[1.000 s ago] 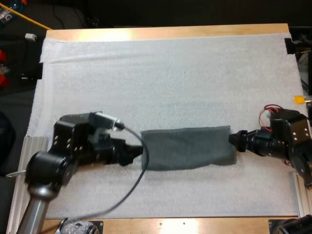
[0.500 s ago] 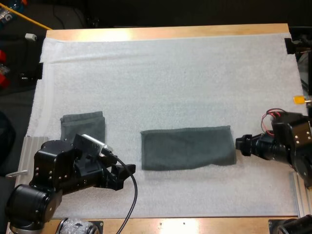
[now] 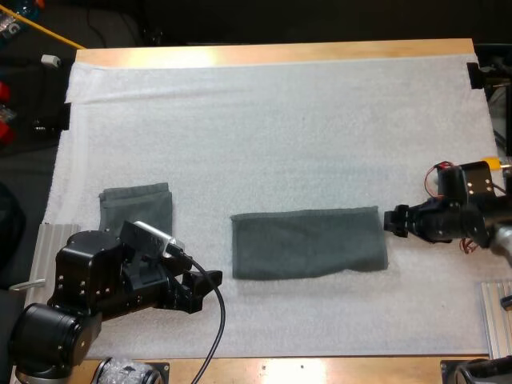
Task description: Pick towel from pile, fold and stack
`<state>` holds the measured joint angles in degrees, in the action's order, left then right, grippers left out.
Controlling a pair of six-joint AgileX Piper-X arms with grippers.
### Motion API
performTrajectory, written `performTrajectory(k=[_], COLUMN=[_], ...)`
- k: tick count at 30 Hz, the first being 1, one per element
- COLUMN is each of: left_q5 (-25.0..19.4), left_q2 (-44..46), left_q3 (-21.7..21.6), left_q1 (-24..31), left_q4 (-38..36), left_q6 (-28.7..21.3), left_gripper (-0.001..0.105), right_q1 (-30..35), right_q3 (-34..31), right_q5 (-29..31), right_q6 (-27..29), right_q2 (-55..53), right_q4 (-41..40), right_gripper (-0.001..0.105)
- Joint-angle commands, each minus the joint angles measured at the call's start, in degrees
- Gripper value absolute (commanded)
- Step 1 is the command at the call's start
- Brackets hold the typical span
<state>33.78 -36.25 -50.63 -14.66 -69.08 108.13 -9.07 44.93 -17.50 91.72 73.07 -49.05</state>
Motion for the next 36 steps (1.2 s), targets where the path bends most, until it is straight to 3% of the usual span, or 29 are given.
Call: performTrajectory(k=[1,8,23,30,34,36], left_q5=[-0.65,-1.28,-1.28,-1.28,-1.28,-1.28], left_q2=[-0.04,-0.78,-0.76,-0.76,-0.76,-0.76], left_q3=[-0.29,-0.17,-0.17,-0.17,-0.17,-0.17], left_q1=[0.0,0.0,0.0,0.0,0.0,0.0], left_q4=[-0.11,-0.11,-0.11,-0.11,-0.11,-0.11], left_q6=[0.33,0.4,1.06,1.06,1.06,1.06], left_gripper=[0.063,0.063,0.063,0.063,0.063,0.063], right_q1=[0.52,0.51,-1.43,-4.89,-4.91,-4.91], right_q3=[0.52,0.52,0.52,0.52,0.52,0.52], right_q5=[-2.22,-9.26,-17.43,-14.66,-12.62,-9.92], right_q6=[2.18,2.98,-5.28,-8.04,-7.83,-6.63], right_q2=[1.63,9.93,22.26,22.99,22.41,20.98], right_q4=[0.32,3.54,10.09,10.09,8.81,7.63], right_gripper=[0.063,0.063,0.062,0.033,0.004,0.0])
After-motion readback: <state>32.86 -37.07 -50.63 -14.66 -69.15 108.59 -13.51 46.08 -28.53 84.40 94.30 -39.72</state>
